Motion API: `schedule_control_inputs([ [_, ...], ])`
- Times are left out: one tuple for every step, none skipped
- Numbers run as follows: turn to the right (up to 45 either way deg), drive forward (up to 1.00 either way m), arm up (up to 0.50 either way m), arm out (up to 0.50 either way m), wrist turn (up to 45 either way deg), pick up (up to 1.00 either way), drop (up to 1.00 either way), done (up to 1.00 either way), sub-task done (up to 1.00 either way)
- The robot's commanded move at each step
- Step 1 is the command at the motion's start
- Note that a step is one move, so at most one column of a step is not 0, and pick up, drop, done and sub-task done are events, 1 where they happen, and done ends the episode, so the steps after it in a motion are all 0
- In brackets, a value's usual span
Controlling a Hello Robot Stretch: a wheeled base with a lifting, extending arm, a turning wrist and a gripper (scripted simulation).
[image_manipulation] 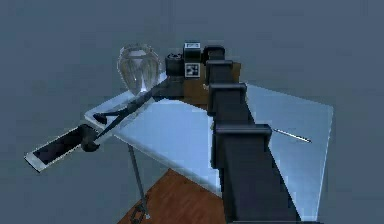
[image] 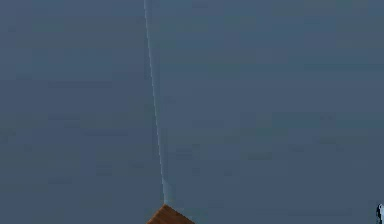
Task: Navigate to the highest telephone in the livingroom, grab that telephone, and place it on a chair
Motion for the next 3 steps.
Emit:
schedule_control_inputs([
  [0.0, 0.0, 0.0, 0.0, -30.0, 0.0, 0.0, 0.0, 0.0],
  [0.0, 0.0, 0.0, -0.3, 0.0, 0.0, 0.0, 0.0, 0.0],
  [-45.0, 0.0, 0.0, 0.0, 0.0, 0.0, 0.0, 0.0, 0.0],
])
